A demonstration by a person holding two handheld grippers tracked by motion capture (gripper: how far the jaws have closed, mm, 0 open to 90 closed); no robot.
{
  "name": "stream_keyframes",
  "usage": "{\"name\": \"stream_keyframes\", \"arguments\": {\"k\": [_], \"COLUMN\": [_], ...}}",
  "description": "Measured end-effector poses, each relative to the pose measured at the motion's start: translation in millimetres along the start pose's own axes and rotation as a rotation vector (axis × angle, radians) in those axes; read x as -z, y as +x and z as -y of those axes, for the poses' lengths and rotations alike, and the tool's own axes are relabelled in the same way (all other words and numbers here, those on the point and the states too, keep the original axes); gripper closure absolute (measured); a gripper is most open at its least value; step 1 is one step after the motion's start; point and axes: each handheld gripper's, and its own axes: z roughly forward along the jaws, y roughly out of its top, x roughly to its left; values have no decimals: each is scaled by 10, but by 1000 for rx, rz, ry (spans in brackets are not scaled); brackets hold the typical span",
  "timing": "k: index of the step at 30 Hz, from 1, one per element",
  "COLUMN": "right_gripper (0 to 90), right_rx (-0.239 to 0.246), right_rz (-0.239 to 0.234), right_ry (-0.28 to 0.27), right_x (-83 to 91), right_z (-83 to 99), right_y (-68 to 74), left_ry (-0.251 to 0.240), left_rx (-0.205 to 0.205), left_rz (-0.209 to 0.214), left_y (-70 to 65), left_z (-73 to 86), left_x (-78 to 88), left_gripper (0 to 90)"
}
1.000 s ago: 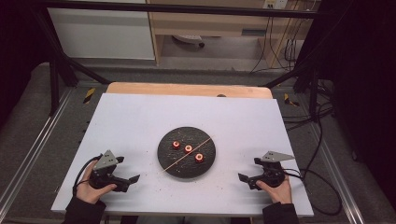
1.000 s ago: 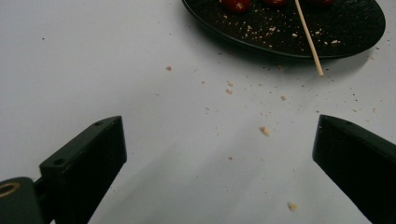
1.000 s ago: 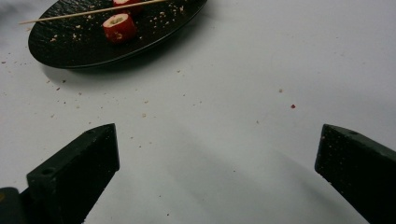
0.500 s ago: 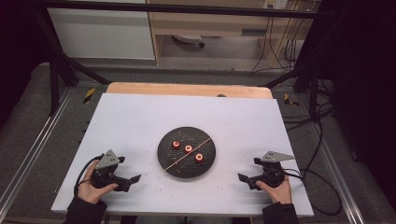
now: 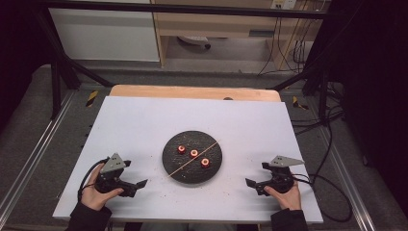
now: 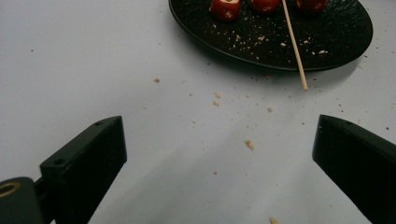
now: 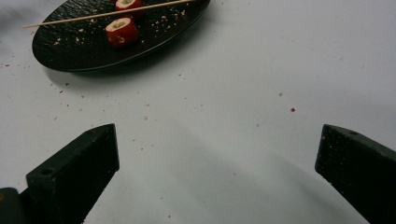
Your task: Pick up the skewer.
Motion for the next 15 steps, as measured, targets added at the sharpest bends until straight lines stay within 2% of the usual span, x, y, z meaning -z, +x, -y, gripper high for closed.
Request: {"name": "stream_keyframes", "arguments": {"k": [15], "right_gripper": [7], "right_rx": [5], "right_rz": [-4], "right_ry": [-4], "right_x": [4], "right_z": [-2], "right_y": [0], "left_ry": [15], "left_rx": [-19], "left_rz": [14], "left_y": [-111], "left_z": [-196], "left_x": [-79], "left_gripper": [34]}}
